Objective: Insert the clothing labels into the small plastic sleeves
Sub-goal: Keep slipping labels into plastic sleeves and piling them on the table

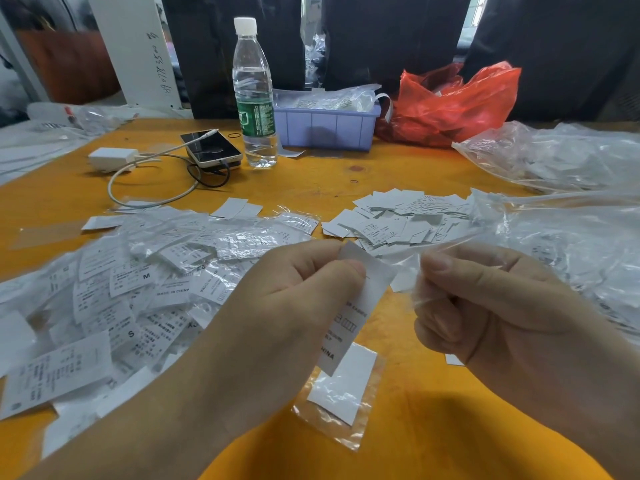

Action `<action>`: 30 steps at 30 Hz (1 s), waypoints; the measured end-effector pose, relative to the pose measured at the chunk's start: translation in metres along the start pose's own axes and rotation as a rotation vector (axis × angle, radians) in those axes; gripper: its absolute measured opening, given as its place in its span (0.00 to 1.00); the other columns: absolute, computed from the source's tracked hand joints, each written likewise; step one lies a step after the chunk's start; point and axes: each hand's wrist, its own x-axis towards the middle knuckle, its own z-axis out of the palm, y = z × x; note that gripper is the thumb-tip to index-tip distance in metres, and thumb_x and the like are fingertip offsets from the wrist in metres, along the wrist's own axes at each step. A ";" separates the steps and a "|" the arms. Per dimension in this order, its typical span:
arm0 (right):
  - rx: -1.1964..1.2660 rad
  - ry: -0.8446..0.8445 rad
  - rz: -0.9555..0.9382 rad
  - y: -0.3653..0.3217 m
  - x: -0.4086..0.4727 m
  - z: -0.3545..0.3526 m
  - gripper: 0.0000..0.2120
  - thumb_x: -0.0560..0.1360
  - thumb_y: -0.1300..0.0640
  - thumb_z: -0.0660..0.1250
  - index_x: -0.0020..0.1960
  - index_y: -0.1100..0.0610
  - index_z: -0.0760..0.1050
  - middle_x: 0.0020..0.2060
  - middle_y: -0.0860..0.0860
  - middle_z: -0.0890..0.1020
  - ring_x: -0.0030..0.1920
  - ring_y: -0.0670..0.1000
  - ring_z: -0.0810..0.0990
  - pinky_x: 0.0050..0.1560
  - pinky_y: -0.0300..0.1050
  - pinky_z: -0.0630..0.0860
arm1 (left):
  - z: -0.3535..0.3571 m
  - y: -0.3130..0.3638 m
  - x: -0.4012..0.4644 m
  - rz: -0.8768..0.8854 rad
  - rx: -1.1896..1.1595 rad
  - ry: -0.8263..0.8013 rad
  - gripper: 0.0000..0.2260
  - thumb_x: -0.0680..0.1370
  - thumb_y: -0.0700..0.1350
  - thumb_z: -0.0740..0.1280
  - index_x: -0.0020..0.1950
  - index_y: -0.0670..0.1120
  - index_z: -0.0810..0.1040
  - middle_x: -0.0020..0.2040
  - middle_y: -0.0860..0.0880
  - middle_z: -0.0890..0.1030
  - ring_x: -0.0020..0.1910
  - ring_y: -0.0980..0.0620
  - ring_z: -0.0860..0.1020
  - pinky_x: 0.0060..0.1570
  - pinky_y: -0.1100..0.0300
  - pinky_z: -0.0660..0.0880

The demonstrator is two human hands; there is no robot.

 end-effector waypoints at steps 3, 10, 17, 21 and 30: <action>0.004 -0.029 -0.007 0.001 0.000 -0.001 0.11 0.64 0.50 0.75 0.30 0.58 0.79 0.23 0.53 0.69 0.24 0.49 0.65 0.26 0.40 0.66 | 0.001 -0.002 0.000 -0.011 -0.012 -0.035 0.12 0.72 0.53 0.61 0.45 0.48 0.81 0.31 0.50 0.74 0.31 0.52 0.74 0.29 0.63 0.69; -0.046 -0.006 -0.024 0.005 0.001 -0.002 0.16 0.59 0.45 0.79 0.34 0.57 0.82 0.25 0.54 0.73 0.25 0.49 0.68 0.26 0.40 0.67 | 0.003 -0.004 -0.001 -0.012 -0.028 -0.135 0.14 0.72 0.54 0.63 0.46 0.46 0.82 0.33 0.50 0.75 0.32 0.54 0.74 0.31 0.64 0.70; -0.073 0.006 -0.021 0.005 0.000 -0.003 0.13 0.60 0.48 0.79 0.35 0.56 0.82 0.25 0.53 0.75 0.25 0.49 0.69 0.27 0.39 0.68 | 0.005 -0.007 -0.002 -0.036 -0.060 -0.208 0.20 0.68 0.59 0.63 0.46 0.45 0.82 0.36 0.43 0.75 0.35 0.49 0.74 0.36 0.52 0.68; -0.077 -0.001 -0.012 0.004 -0.001 -0.001 0.08 0.62 0.54 0.76 0.35 0.58 0.81 0.26 0.54 0.75 0.25 0.48 0.69 0.27 0.38 0.68 | 0.007 -0.009 -0.002 -0.056 -0.049 -0.245 0.21 0.67 0.59 0.62 0.47 0.43 0.80 0.37 0.42 0.72 0.36 0.48 0.71 0.38 0.51 0.66; -0.080 -0.008 -0.012 0.004 -0.001 -0.002 0.07 0.61 0.57 0.77 0.35 0.59 0.82 0.27 0.56 0.76 0.26 0.49 0.70 0.26 0.38 0.69 | 0.007 -0.009 -0.002 -0.083 -0.013 -0.281 0.25 0.66 0.60 0.61 0.50 0.42 0.79 0.43 0.35 0.76 0.39 0.48 0.73 0.41 0.52 0.66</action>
